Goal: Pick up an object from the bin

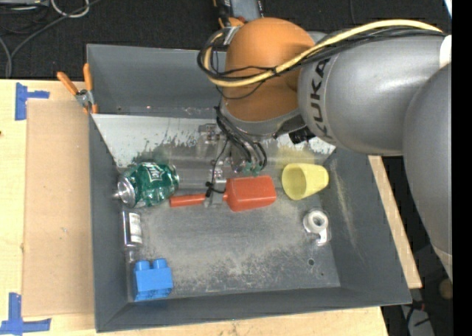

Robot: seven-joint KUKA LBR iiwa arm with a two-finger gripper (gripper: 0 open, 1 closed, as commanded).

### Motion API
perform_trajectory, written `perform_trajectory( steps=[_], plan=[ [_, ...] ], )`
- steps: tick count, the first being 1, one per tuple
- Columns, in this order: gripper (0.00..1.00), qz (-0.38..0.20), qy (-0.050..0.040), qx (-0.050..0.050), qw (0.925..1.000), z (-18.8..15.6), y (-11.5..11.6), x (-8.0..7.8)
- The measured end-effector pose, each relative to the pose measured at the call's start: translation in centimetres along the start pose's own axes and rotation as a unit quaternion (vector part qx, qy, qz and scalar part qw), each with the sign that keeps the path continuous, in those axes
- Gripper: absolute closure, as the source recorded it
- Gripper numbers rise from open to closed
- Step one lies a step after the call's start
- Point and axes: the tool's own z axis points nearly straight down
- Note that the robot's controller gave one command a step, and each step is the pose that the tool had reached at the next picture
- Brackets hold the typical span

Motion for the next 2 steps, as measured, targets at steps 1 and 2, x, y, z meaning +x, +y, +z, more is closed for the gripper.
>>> perform_trajectory(
  steps=[1, 2],
  plan=[
    [0.0, -0.036, 0.0038, 0.0, 0.9993, 14.2, -9.1, 0.0],
    [0.0, -0.105, -0.0064, -0.002, 0.9944, 6.5, -9.1, 0.0]
  ],
)
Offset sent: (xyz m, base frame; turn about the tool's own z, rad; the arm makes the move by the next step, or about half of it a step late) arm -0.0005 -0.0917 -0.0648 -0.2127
